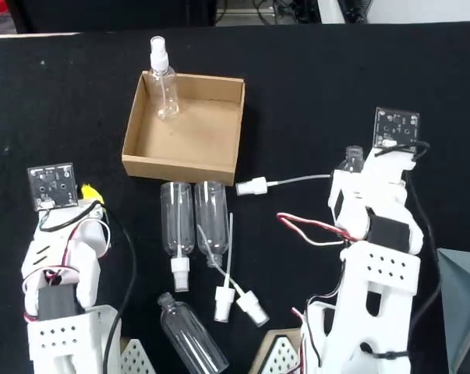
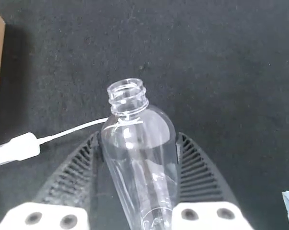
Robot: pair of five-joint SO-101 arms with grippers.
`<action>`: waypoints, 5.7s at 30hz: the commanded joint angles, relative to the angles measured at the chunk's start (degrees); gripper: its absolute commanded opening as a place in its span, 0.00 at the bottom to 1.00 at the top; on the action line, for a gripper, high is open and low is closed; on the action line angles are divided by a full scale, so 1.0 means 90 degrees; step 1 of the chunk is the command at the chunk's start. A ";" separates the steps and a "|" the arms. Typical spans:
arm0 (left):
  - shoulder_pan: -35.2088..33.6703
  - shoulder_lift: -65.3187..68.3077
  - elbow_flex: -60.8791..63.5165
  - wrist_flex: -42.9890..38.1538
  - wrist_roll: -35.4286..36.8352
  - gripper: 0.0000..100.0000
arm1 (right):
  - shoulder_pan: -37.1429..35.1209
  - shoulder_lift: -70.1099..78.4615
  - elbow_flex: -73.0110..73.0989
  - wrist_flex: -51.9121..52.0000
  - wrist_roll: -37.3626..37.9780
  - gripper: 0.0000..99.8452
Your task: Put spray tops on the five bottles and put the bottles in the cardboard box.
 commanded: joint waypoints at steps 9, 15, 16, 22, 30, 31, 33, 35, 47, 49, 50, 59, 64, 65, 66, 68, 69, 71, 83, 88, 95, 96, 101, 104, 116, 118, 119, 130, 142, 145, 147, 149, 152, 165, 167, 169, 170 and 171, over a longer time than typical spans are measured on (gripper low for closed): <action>0.1206 -0.0020 -0.1685 0.1768 -0.0088 0.10 | 0.0186 -0.0269 0.0024 -0.0332 -0.0068 0.07; 0.1900 -0.0010 -0.1695 0.1944 -0.0440 0.10 | 0.0195 -0.0269 0.0024 -0.0332 -0.0068 0.07; 0.1988 -0.0010 -0.1714 0.2022 -0.0440 0.10 | 0.0195 -0.0269 0.0024 -0.0332 -0.0068 0.07; 0.2613 -0.0010 -0.1724 0.2491 -0.0440 0.10 | 0.0195 -0.0269 0.0024 -0.0332 -0.0068 0.07; 0.3082 0.0039 -0.1656 0.2589 -0.0606 0.10 | 0.0195 -0.0269 0.0034 -0.0332 -0.0068 0.07; 0.3121 0.0127 -0.1665 0.2589 -0.0606 0.10 | 0.0195 -0.0269 0.0034 -0.0332 -0.0068 0.07; 0.3209 0.0459 -0.1724 0.2589 -0.0606 0.10 | 0.0195 -0.0269 0.0034 -0.0332 -0.0068 0.07; 0.3346 0.0899 -0.1802 0.2579 -0.0606 0.10 | 0.0195 -0.0269 0.0034 -0.0332 -0.0068 0.07; 0.4527 0.2794 -0.2466 0.2569 -0.0615 0.16 | 0.0195 -0.0269 0.0034 -0.0332 -0.0068 0.07; 0.4664 0.2989 -0.2496 0.2530 -0.0615 0.16 | 0.0195 -0.0269 0.0034 -0.0332 -0.0068 0.07; 0.4733 0.3106 -0.2535 0.2530 -0.0615 0.16 | 0.0244 -0.0269 0.0034 -0.0332 -0.0068 0.07; 0.5426 0.4493 -0.3179 0.2510 -0.0703 0.16 | 0.0586 -0.0269 0.0034 -0.0469 -0.0068 0.07; 0.5797 0.5226 -0.3541 0.2520 -0.0967 0.16 | 0.0713 -0.0269 0.0015 -0.0469 -0.0068 0.07; 0.5875 0.5372 -0.3590 0.2510 -0.1026 0.16 | 0.0733 -0.0269 0.0005 -0.0469 -0.0068 0.07; 0.5954 0.5499 -0.3639 0.2452 -0.1026 0.16 | 0.0762 -0.0269 -0.0005 -0.0469 -0.0068 0.07; 0.6061 0.5734 -0.3678 0.2276 -0.1035 0.16 | 0.0821 -0.0269 -0.0024 -0.0469 -0.0049 0.07; 0.6120 0.5861 -0.3707 0.2198 -0.1055 0.16 | 0.0860 -0.0269 -0.0034 -0.0469 -0.0039 0.07; 0.6237 0.6105 -0.3726 0.2032 -0.1065 0.16 | 0.0967 -0.0269 -0.0103 -0.0469 -0.0020 0.07; 0.6784 0.7013 -0.3746 0.1397 -0.1309 0.16 | 0.1280 -0.0200 -0.0991 -0.0400 0.0205 0.07; 0.6794 0.7062 -0.3961 0.1446 -0.1504 0.16 | 0.1250 -0.0200 -0.1675 0.0137 0.0303 0.07; 0.6852 0.7062 -0.4225 0.1465 -0.1582 0.16 | 0.1250 -0.0200 -0.2349 0.0625 0.0322 0.07; 0.6901 0.7062 -0.4225 0.1514 -0.1690 0.16 | 0.1250 -0.0200 -0.2427 0.0684 0.0352 0.07; 0.7263 0.7062 -0.4469 0.1905 -0.1827 0.16 | 0.1241 0.0161 -0.3150 0.1172 0.0488 0.07; 0.7321 0.7062 -0.4567 0.1905 -0.1846 0.16 | 0.1241 0.0611 -0.3853 0.1592 0.0498 0.07; 0.7849 0.7072 -0.4567 0.1905 -0.1866 0.16 | 0.1241 0.1597 -0.5602 0.2432 0.0479 0.07; 0.7956 0.7072 -0.4567 0.1895 -0.1924 0.16 | 0.1241 0.1636 -0.5631 0.2432 0.0479 0.07; 0.8005 0.7072 -0.4547 0.1895 -0.2042 0.16 | 0.1241 0.1656 -0.5641 0.2432 0.0479 0.07; 0.8376 0.7082 -0.4557 0.1856 -0.2217 0.17 | 0.0928 0.1646 -0.5592 0.2432 0.0469 0.06; 0.8591 0.8635 -0.5211 0.1807 -0.2422 0.16 | 0.0928 0.1626 -0.5495 0.2589 0.0469 0.06; 0.8591 0.8947 -0.5338 0.1758 -0.2442 0.16 | 0.0928 0.1617 -0.5368 0.2569 0.0469 0.06; 0.8581 0.9084 -0.5387 0.1748 -0.2452 0.16 | 0.0928 0.1617 -0.5319 0.2559 0.0469 0.06; 0.8581 0.9133 -0.5387 0.1739 -0.2510 0.16 | 0.0928 0.1617 -0.5319 0.2559 0.0469 0.06; 0.8581 0.9241 -0.5387 0.1739 -0.2745 0.16 | 0.0918 0.1617 -0.5319 0.2559 0.0469 0.06; 0.8581 0.9915 -0.5397 0.1495 -0.2813 0.13 | 0.0791 0.1617 -0.5143 0.2559 0.0469 0.06; 0.8581 0.9915 -0.5397 0.1524 -0.2813 0.12 | 0.0791 0.1617 -0.5143 0.2559 0.0469 0.06; 0.8581 0.9915 -0.5387 0.1543 -0.2813 0.12 | 0.0791 0.1617 -0.5143 0.2559 0.0469 0.06; 0.8581 0.9915 -0.5368 0.1543 -0.2794 0.12 | 0.0791 0.1617 -0.5143 0.2569 0.0469 0.06; 0.8581 0.9915 -0.5358 0.1553 -0.2784 0.12 | 0.0791 0.1617 -0.5143 0.2569 0.0469 0.06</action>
